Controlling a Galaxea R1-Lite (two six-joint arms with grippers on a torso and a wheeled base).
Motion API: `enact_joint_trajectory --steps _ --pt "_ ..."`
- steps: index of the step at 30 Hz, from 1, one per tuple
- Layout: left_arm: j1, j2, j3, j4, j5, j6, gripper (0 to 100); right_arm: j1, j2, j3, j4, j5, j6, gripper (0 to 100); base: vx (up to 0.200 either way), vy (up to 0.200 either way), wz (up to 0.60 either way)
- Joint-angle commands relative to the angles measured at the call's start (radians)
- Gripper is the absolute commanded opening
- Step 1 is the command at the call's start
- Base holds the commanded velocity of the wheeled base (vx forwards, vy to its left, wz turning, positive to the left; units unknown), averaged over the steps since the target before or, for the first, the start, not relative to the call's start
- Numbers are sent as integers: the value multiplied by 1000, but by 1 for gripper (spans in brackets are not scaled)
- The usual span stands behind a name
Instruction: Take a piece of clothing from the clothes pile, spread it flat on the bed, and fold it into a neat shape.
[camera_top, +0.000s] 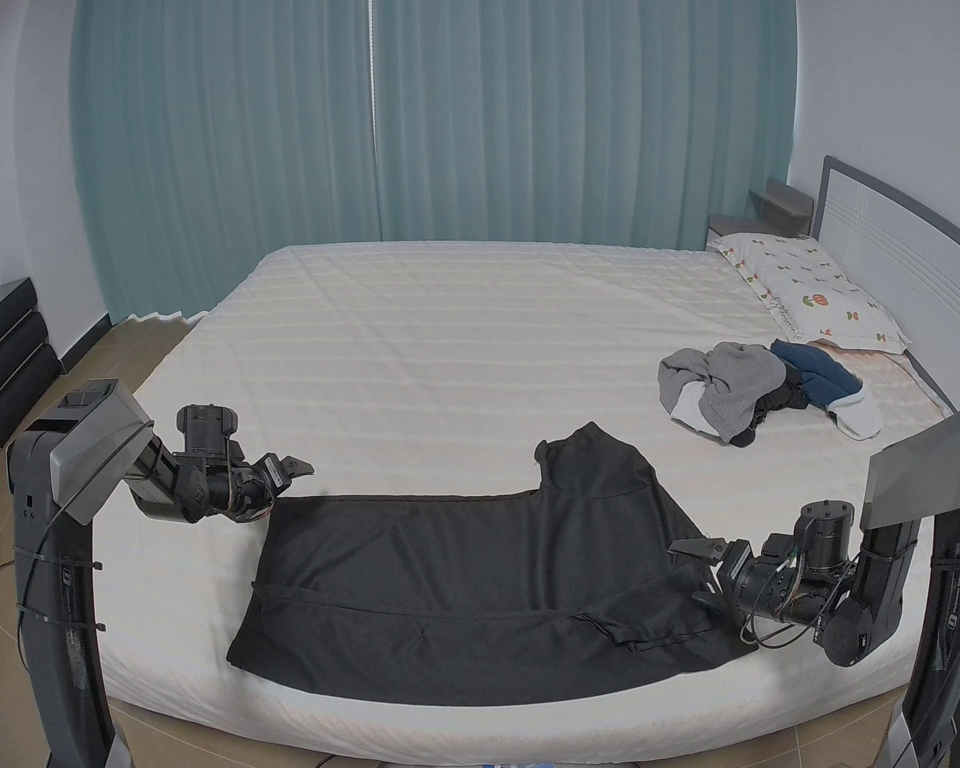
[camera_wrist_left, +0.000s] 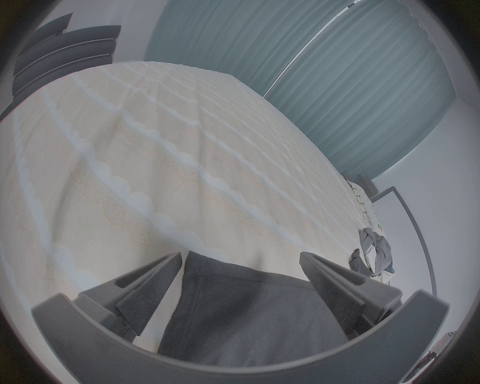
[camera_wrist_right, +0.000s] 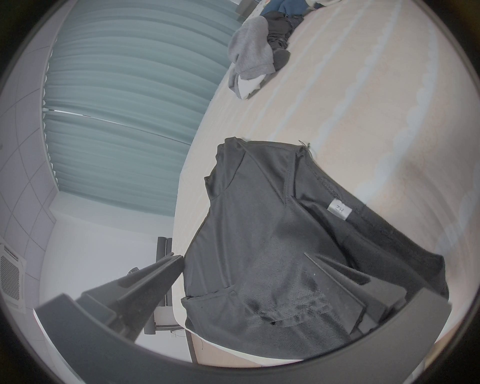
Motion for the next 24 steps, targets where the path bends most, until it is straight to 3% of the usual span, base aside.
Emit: enact_joint_trajectory --steps 1,10,18,19,24 --pt "-11 21 -12 -5 14 2 100 1 28 7 -1 3 1 100 0 0 0" --pt "-11 49 -24 -14 69 2 100 4 31 6 -1 1 1 100 0 0 0" --pt "-11 47 -18 -14 74 0 100 4 31 4 -1 -1 1 100 0 0 0" --pt "-11 43 -15 -11 72 -1 0 4 31 3 -1 -1 1 100 0 0 0" --pt "-11 35 5 -11 74 -7 0 3 31 -19 -1 -10 1 100 0 0 0"
